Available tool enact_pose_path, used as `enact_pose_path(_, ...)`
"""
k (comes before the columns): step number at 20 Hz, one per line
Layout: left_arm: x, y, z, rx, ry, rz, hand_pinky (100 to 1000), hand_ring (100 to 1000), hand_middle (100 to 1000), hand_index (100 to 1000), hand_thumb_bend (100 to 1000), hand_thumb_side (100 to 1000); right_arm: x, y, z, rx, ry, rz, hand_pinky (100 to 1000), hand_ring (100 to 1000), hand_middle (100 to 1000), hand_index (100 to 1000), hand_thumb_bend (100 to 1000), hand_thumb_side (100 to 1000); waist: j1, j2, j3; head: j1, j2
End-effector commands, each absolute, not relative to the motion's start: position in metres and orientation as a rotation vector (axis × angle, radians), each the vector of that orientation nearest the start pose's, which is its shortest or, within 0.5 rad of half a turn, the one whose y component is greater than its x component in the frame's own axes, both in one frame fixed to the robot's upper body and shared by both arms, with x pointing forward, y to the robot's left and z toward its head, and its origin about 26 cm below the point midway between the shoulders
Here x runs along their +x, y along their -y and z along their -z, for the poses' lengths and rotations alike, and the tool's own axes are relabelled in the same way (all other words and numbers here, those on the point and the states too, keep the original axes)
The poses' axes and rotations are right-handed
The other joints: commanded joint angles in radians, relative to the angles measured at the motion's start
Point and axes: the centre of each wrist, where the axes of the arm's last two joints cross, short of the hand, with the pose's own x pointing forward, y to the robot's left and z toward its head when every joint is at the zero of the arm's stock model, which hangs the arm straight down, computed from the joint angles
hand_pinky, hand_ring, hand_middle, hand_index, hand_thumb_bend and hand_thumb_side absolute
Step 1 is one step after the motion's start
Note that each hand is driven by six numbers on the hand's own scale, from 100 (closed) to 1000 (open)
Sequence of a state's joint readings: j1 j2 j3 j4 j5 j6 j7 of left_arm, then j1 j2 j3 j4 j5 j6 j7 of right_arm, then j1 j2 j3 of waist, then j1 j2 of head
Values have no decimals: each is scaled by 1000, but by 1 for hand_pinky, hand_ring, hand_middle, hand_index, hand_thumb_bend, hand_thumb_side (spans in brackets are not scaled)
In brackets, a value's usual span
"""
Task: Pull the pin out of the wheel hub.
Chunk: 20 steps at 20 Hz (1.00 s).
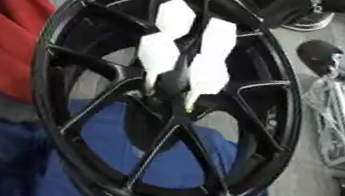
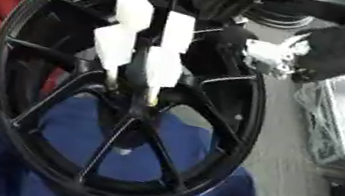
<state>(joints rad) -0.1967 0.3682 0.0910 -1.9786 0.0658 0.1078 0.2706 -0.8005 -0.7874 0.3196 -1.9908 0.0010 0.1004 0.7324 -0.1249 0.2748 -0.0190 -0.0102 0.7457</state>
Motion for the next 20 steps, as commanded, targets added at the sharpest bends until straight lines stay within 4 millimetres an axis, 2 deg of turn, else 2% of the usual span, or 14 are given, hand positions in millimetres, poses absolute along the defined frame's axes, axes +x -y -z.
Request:
enact_pose_path(1, 287, -304, -187, 432, 2123, -20, 701, 724, 581, 653, 458, 546, 297, 206, -337, -181, 1827, -1849, 851, 850, 796, 907, 100, 764, 6, -21, -3, 8, 0)
enact_pose_path(11, 281, -314, -178, 506, 2078, -73, 701, 725, 580, 652, 452, 549, 296, 182, -333, -193, 1816, -1830, 854, 855, 802, 902, 100, 755, 5, -20, -38, 54, -5)
enact_pose_path(14, 280, -315, -177, 515, 2071, -81, 701, 725, 580, 652, 451, 550, 296, 176, -331, -216, 1827, -1833, 856, 857, 805, 902, 100, 722, 4, -18, -49, 65, -13)
enact_pose_path(15, 280, -315, -177, 518, 2069, -82, 701, 725, 580, 652, 451, 551, 296, 175, -330, -227, 1835, -1837, 856, 857, 806, 901, 100, 684, 4, -17, -51, 68, -18)
enact_pose_path(16, 280, -315, -176, 521, 2069, -83, 701, 725, 580, 652, 450, 551, 296, 174, -330, -241, 1841, -1842, 856, 857, 806, 901, 100, 708, 3, -15, -53, 73, -24)
enact_pose_path(20, 279, -316, -175, 528, 2064, -86, 701, 726, 580, 651, 448, 552, 296, 168, -326, -251, 1857, -1851, 856, 858, 808, 906, 100, 709, 1, -8, -57, 87, -27)
